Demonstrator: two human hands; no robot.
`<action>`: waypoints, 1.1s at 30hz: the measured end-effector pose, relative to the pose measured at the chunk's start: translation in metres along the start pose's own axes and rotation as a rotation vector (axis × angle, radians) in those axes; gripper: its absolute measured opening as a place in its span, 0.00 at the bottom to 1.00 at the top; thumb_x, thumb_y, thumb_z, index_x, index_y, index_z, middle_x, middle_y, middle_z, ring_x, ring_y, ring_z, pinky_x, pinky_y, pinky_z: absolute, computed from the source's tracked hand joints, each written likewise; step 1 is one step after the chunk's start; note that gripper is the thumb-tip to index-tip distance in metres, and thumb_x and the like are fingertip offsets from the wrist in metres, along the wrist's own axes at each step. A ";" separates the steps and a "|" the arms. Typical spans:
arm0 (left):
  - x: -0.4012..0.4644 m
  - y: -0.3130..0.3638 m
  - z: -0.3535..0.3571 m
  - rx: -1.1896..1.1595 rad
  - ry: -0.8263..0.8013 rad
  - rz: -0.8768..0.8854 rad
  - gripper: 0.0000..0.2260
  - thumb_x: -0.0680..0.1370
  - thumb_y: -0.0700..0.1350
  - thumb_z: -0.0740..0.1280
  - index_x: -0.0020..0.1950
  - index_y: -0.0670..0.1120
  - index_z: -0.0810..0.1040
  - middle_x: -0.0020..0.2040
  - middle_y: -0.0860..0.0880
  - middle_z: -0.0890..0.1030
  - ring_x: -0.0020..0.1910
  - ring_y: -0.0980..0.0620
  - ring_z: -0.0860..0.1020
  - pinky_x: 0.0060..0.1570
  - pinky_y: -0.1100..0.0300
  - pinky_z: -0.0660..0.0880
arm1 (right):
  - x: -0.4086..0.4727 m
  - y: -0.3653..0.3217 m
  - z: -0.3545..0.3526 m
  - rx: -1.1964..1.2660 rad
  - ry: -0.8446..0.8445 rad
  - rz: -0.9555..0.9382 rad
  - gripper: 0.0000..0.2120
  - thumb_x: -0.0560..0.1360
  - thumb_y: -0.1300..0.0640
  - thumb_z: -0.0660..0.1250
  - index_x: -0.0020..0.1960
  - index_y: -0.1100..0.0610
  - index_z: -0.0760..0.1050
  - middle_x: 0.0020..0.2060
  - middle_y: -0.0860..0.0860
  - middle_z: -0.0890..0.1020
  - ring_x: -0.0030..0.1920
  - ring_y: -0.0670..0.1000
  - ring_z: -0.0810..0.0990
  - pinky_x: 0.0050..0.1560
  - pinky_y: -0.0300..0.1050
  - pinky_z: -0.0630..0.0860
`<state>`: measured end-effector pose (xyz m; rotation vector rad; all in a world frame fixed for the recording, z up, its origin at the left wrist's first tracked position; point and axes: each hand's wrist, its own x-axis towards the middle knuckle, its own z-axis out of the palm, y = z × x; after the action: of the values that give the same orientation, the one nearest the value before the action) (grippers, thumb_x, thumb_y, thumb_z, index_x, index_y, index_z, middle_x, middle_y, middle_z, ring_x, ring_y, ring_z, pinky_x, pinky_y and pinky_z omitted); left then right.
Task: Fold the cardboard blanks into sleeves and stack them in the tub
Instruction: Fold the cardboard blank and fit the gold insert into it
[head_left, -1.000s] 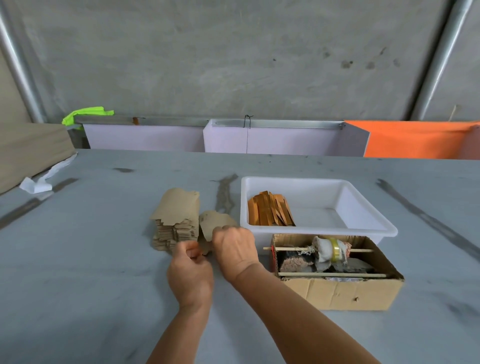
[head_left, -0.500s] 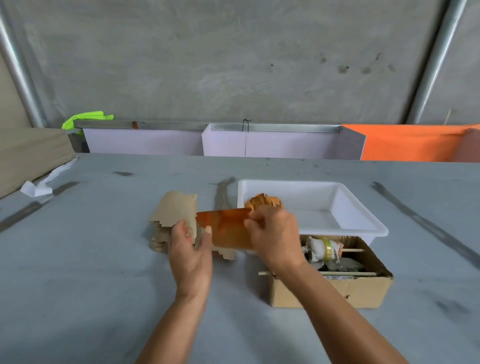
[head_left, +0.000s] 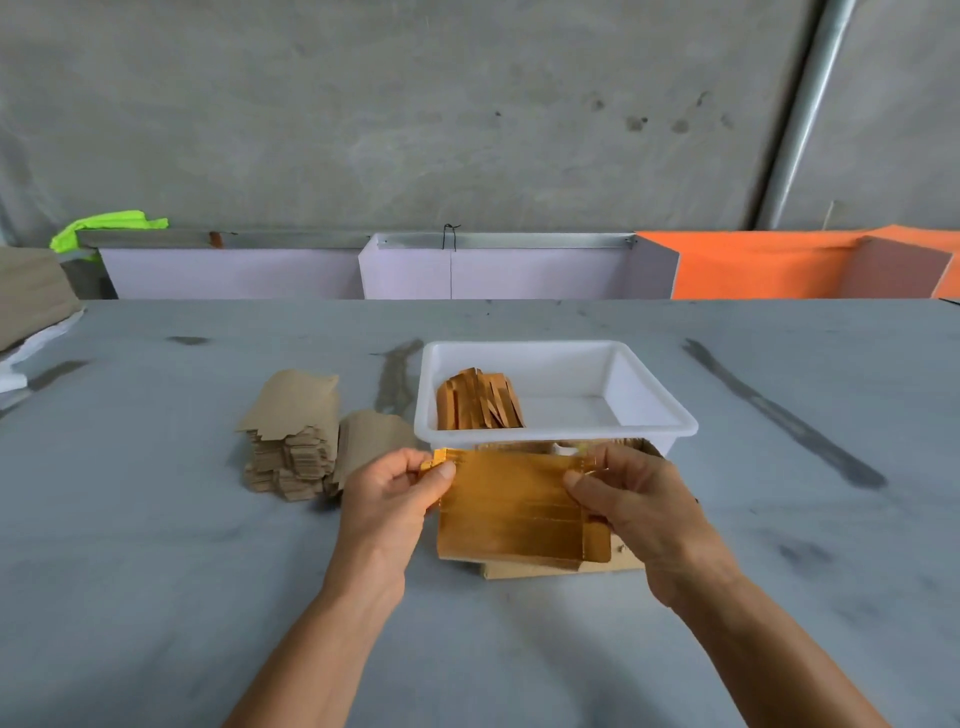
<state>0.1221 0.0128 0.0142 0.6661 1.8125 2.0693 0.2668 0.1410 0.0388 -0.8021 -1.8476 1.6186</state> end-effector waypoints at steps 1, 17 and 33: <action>-0.003 0.000 0.003 0.001 -0.014 -0.009 0.07 0.74 0.36 0.69 0.37 0.43 0.79 0.30 0.52 0.80 0.29 0.61 0.75 0.30 0.70 0.72 | -0.002 0.001 -0.005 -0.005 0.014 -0.005 0.03 0.75 0.61 0.69 0.43 0.58 0.80 0.36 0.56 0.82 0.41 0.54 0.79 0.43 0.49 0.76; -0.043 -0.010 0.016 0.393 -0.247 0.336 0.11 0.69 0.34 0.74 0.35 0.50 0.82 0.35 0.54 0.83 0.36 0.59 0.79 0.40 0.69 0.74 | -0.038 0.036 -0.061 -0.201 0.041 -0.309 0.11 0.69 0.66 0.73 0.36 0.50 0.83 0.34 0.49 0.84 0.36 0.50 0.81 0.37 0.48 0.75; -0.082 -0.056 0.015 0.858 -0.596 0.644 0.06 0.67 0.48 0.73 0.33 0.48 0.80 0.35 0.54 0.77 0.38 0.58 0.73 0.40 0.66 0.69 | -0.074 0.097 -0.076 -0.796 -0.150 -0.629 0.02 0.66 0.57 0.73 0.36 0.52 0.81 0.38 0.43 0.80 0.40 0.49 0.79 0.39 0.43 0.77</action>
<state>0.1954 -0.0082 -0.0511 2.0390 2.1926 1.0036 0.3804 0.1463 -0.0494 -0.3110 -2.5431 0.5461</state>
